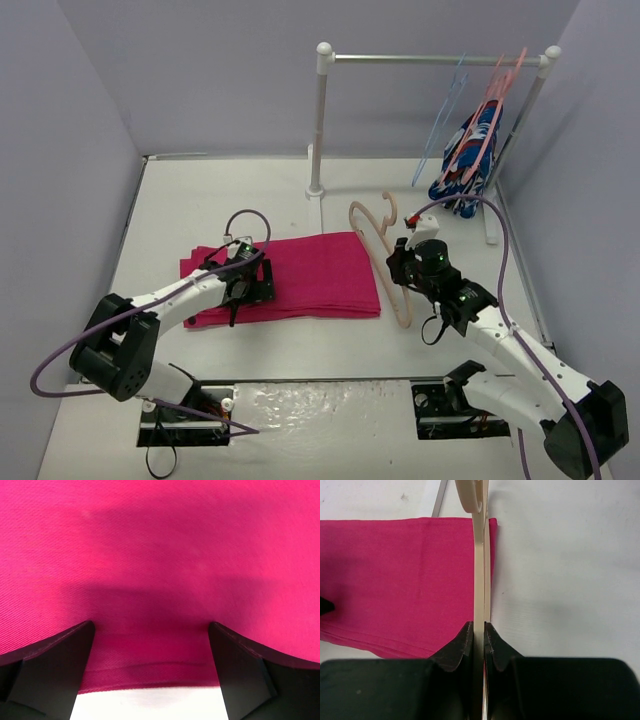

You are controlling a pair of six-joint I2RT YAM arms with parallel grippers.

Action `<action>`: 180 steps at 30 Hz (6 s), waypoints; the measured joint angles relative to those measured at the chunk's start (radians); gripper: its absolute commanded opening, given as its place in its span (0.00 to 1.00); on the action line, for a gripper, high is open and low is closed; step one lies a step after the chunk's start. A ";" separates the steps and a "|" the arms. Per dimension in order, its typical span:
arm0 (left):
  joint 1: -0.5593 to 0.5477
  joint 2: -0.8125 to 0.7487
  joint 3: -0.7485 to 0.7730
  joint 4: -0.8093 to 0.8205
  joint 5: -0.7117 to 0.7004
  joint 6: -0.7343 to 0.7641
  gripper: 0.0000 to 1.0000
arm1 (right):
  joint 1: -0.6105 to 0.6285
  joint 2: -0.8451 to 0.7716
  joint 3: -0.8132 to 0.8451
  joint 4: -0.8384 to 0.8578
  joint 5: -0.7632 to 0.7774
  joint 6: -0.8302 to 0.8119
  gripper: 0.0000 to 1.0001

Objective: Place the trousers on the hanger
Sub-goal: Pick up the hanger from the clothesline, then place the trousers on the hanger.

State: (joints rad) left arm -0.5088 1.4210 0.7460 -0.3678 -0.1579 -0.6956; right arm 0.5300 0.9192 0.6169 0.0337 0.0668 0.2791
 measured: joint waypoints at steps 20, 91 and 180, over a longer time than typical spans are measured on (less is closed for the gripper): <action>-0.273 0.087 0.355 -0.035 -0.043 -0.029 0.86 | 0.034 -0.077 -0.023 0.036 0.183 0.060 0.00; -0.403 0.500 0.757 0.060 0.029 -0.122 0.00 | 0.102 -0.083 -0.259 0.320 0.031 0.176 0.00; -0.231 0.355 0.274 0.996 0.684 0.707 0.19 | 0.211 0.146 -0.243 0.435 0.038 0.165 0.00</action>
State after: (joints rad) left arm -0.7394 1.7763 1.0199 0.6285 0.5256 0.0117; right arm 0.7414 1.0650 0.3738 0.4690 0.1044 0.4442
